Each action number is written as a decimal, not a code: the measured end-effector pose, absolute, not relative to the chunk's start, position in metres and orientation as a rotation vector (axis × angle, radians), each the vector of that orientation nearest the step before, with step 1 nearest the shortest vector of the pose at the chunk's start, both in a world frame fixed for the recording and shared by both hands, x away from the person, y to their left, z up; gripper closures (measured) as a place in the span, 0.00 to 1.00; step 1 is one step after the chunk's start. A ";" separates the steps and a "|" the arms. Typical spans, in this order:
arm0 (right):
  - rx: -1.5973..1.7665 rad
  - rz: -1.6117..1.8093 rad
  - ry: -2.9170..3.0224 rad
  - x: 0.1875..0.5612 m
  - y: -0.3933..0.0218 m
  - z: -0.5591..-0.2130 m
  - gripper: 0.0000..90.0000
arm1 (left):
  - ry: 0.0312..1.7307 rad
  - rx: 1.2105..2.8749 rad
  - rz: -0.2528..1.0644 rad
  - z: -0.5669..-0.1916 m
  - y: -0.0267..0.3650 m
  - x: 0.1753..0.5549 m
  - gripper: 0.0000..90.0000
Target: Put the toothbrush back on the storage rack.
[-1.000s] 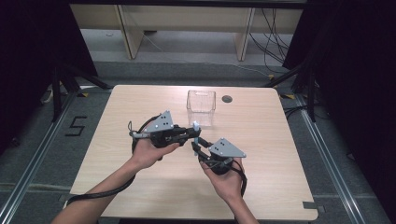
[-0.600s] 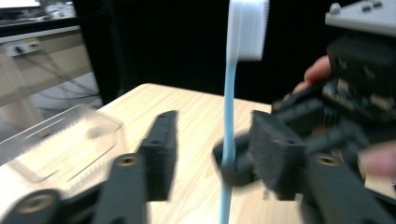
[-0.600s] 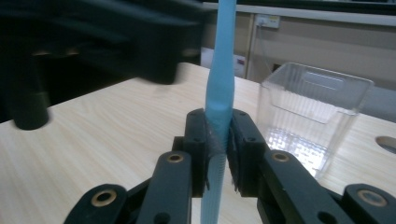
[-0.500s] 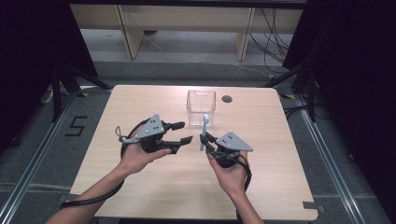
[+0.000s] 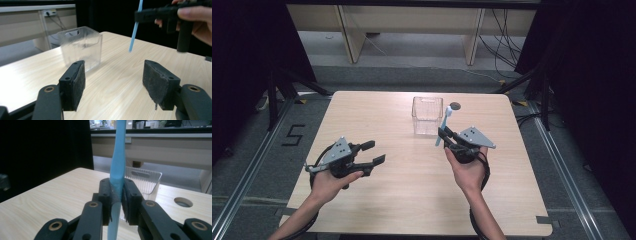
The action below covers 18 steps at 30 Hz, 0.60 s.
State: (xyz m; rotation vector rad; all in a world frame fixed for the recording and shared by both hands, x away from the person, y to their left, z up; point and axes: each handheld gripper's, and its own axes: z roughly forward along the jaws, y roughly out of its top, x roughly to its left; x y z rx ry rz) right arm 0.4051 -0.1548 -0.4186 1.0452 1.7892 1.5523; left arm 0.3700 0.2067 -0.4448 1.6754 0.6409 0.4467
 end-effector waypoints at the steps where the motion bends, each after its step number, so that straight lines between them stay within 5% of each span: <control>1: 1.025 1.550 1.785 0.407 -0.155 -0.418 0.88 | 0.656 1.669 0.461 -0.449 0.212 0.367 0.38; 18: 1.051 1.525 1.722 0.438 -0.151 -0.396 0.88 | 0.796 1.584 0.662 -0.500 0.244 0.356 0.37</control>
